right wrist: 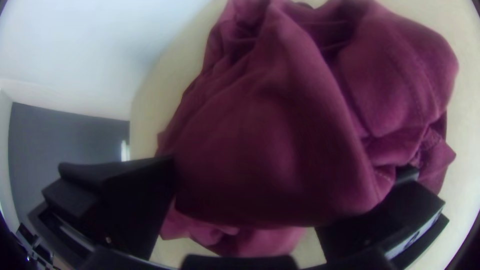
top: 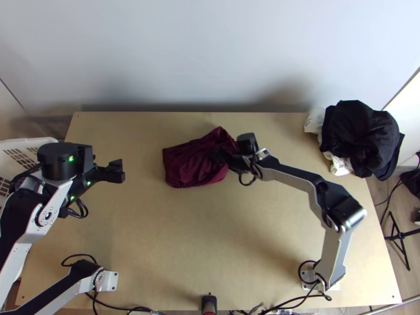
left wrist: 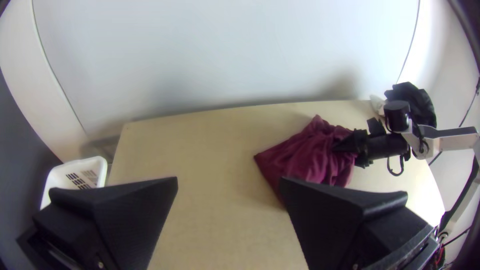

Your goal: Fold the t-shirt

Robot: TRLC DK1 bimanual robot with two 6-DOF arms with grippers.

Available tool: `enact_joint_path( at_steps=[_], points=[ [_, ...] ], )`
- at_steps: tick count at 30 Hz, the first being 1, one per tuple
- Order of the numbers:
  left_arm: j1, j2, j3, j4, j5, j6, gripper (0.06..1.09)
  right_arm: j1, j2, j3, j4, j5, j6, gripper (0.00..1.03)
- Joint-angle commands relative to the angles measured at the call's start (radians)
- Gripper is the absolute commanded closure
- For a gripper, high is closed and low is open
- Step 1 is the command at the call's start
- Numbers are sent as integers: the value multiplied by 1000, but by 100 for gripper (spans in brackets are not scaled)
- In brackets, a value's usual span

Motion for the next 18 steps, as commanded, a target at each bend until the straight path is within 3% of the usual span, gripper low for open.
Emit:
enact_joint_path(
  at_steps=[1, 2, 3, 4, 9, 18],
  points=[
    [37, -21, -41, 21, -2, 19, 10, 29, 166, 251, -199, 1, -112, 26],
    [41, -27, -49, 21, -2, 21, 10, 37, 175, 286, -254, 5, -140, 41],
    [43, -35, -56, 24, -2, 22, 10, 43, 174, 304, -282, 18, -167, 64],
    [47, -41, -67, 26, -2, 28, 10, 48, 169, 306, -282, 46, -187, 93],
    [67, -58, -92, 29, -2, 38, 10, 75, 112, 294, -277, 57, -291, 100],
    [93, -61, -104, 32, 0, 47, 10, 37, -110, 206, -184, 57, -316, 100]
  ],
)
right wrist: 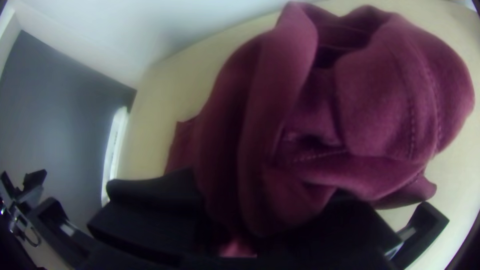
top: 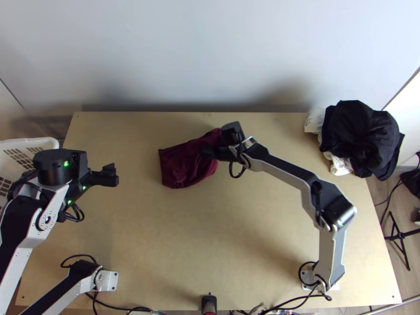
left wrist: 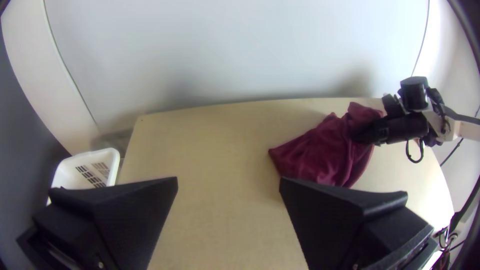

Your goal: Fold the t-shirt

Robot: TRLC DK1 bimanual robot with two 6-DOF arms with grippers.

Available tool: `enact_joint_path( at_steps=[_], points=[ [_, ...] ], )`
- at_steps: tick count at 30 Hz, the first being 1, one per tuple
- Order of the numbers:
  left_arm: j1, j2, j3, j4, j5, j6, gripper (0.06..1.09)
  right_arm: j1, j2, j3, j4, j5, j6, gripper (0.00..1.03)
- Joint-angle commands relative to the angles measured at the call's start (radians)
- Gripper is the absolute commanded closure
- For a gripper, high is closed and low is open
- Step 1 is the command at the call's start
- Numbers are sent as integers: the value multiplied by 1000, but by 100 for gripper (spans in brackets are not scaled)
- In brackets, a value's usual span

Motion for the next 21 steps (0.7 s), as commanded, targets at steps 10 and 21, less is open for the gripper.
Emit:
enact_joint_path(
  at_steps=[10, 21],
  points=[
    [42, -8, -36, 9, 3, 33, 10, -130, -324, -83, 30, 37, -100, 100],
    [32, -10, -64, 37, 28, 36, 10, -364, -432, -82, 11, 35, -171, 100]
  ],
)
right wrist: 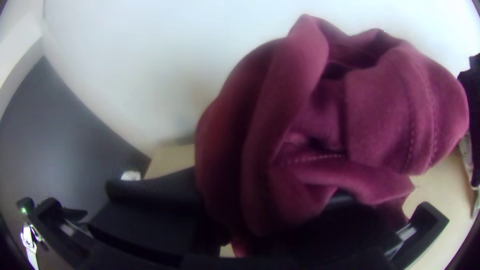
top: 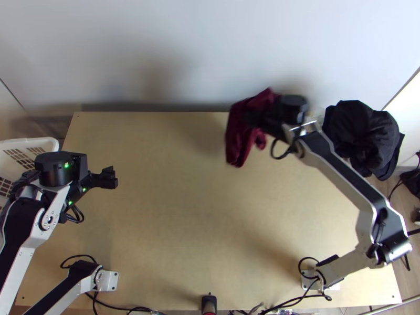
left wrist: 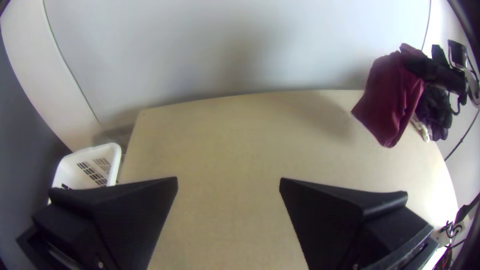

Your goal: Fold the t-shirt

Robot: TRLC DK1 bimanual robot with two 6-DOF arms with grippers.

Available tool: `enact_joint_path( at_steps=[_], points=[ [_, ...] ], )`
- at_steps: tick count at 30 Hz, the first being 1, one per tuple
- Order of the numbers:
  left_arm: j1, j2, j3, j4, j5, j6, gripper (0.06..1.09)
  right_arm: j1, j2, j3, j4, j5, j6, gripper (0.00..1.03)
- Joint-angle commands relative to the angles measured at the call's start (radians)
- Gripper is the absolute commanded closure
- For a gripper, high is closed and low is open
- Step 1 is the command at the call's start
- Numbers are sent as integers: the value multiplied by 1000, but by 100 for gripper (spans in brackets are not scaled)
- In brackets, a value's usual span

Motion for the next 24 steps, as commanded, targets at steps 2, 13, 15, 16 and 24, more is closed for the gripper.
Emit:
enact_joint_path(
  at_steps=[2, 13, 15, 16, 24],
  points=[
    [-8, 1, -16, 25, 11, -1, 10, -181, -77, 18, -32, -1, -44, 100],
    [-17, 1, -49, 36, 19, -11, 10, -432, -97, 134, -55, -7, -55, 100],
    [-17, -2, -53, 36, 19, -11, 10, -481, -83, 186, -63, -6, -52, 100],
    [-15, -3, -55, 36, 19, -11, 10, -504, -74, 212, -64, -6, -52, 100],
    [-15, -23, -92, 42, 19, -9, 10, -685, 31, 427, -89, 56, -24, 100]
  ],
)
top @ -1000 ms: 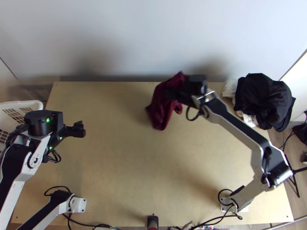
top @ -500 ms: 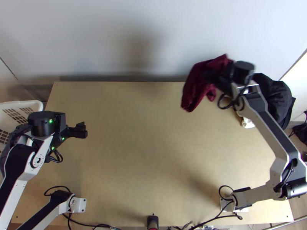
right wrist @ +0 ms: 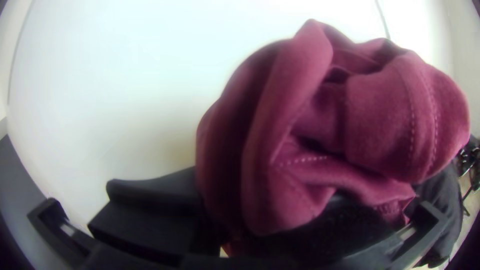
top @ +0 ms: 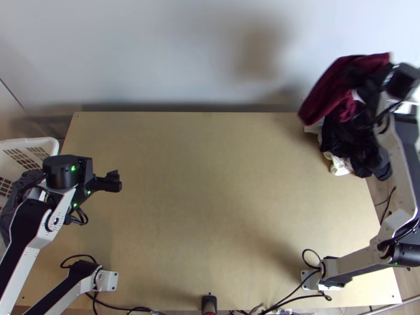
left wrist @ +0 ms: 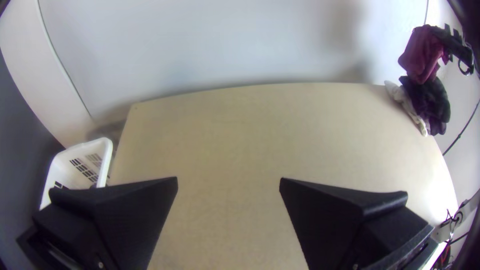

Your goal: Fold the t-shirt

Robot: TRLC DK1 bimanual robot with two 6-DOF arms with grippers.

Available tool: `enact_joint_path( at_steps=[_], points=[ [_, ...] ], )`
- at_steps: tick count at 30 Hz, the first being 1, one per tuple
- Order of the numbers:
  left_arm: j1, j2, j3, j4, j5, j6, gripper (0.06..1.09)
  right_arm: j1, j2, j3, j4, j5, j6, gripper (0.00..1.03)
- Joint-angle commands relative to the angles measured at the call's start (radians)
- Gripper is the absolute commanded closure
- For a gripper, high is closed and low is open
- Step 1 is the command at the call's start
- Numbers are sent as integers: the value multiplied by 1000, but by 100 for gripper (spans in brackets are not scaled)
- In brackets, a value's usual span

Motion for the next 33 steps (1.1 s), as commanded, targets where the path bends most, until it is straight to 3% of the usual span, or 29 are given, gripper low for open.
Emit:
enact_joint_path(
  at_steps=[1, 10, 14, 17, 33],
  points=[
    [0, -17, -32, 10, 1, -1, 10, -159, 81, 179, -14, 49, 27, 100],
    [3, -38, -61, 17, 0, 5, 10, -318, 241, 451, -90, 50, 39, 100],
    [3, -46, -77, 17, 1, 6, 10, -346, 259, 451, -146, 49, 37, 100],
    [3, -54, -93, 23, 1, 6, 10, -347, 241, 383, -200, 47, 19, 100],
    [8, -114, -150, 28, 0, 9, 10, -283, -78, -272, -191, 40, -139, 100]
  ],
)
